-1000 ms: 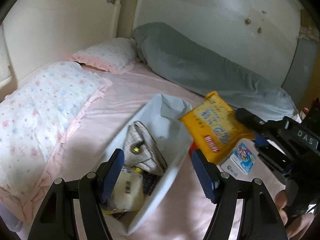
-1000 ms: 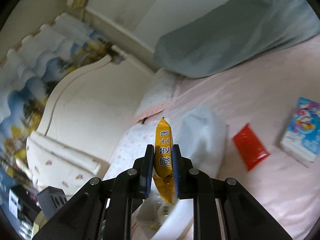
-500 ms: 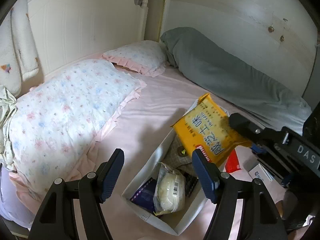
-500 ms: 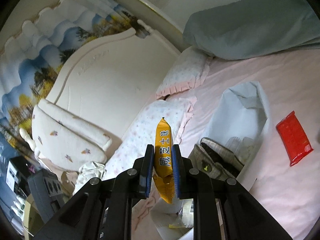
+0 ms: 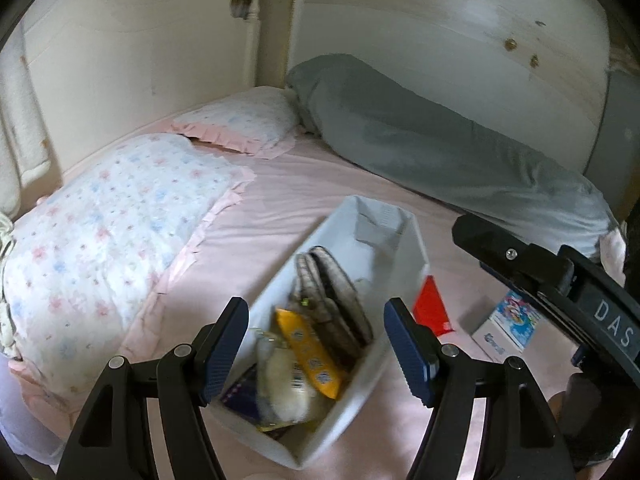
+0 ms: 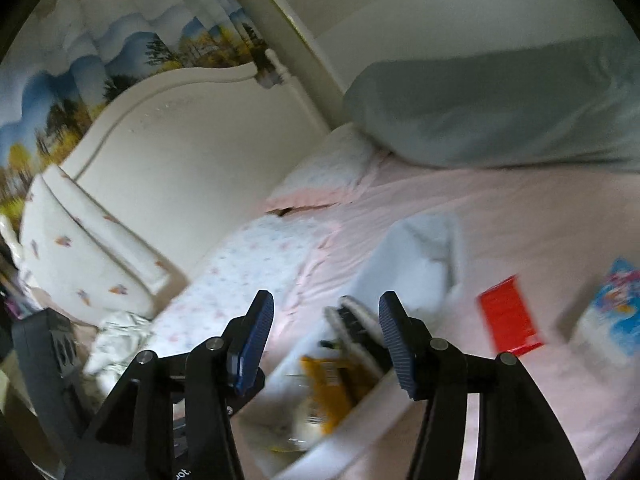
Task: Organize objects
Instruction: 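Move the right gripper to the blue bandage box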
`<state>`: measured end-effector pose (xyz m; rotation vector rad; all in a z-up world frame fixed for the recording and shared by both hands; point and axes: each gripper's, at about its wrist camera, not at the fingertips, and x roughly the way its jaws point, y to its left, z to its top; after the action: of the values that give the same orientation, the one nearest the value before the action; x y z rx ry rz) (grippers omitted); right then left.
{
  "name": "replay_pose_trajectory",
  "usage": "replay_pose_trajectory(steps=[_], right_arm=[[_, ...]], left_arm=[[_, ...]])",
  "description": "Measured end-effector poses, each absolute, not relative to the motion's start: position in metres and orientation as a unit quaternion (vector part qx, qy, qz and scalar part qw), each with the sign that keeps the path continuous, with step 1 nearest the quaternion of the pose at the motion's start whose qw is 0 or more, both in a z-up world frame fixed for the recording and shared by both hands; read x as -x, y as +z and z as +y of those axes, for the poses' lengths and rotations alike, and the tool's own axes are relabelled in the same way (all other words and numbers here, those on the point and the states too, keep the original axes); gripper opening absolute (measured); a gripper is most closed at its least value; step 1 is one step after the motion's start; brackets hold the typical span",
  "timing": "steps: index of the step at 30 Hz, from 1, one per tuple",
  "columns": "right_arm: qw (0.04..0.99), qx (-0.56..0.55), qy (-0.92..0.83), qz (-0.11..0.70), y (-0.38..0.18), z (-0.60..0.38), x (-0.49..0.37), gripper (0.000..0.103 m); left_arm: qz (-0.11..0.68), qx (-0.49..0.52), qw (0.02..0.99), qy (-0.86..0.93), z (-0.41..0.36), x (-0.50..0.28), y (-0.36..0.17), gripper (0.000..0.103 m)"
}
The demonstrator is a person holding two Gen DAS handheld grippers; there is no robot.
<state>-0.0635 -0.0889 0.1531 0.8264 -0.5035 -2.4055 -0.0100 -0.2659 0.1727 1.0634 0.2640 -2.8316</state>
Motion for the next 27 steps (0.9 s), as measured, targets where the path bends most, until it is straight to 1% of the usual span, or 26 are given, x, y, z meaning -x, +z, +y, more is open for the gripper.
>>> replay_pose_trajectory(steps=[9, 13, 22, 24, 27], right_arm=[[0.168, -0.324, -0.914, -0.176, 0.153, -0.035, 0.062, 0.056], [0.162, -0.353, -0.893, -0.229, 0.14, -0.018, 0.07, 0.056], [0.114, -0.416, -0.867, -0.249, 0.119, -0.006, 0.082, 0.056], [0.097, -0.422, -0.861, -0.266, 0.117, 0.004, 0.081, 0.056], [0.075, -0.436, -0.84, -0.315, 0.109, 0.026, 0.083, 0.056]], left_arm=[[0.072, -0.367, 0.016, -0.927, -0.226, 0.02, 0.166, 0.069], [0.056, -0.373, 0.001, -0.926, -0.208, 0.024, 0.161, 0.069], [0.059, -0.391, -0.029, -0.918, -0.186, 0.035, 0.154, 0.069], [0.051, -0.396, -0.029, -0.916, -0.181, 0.038, 0.151, 0.069], [0.048, -0.404, -0.033, -0.913, -0.174, 0.04, 0.151, 0.069]])
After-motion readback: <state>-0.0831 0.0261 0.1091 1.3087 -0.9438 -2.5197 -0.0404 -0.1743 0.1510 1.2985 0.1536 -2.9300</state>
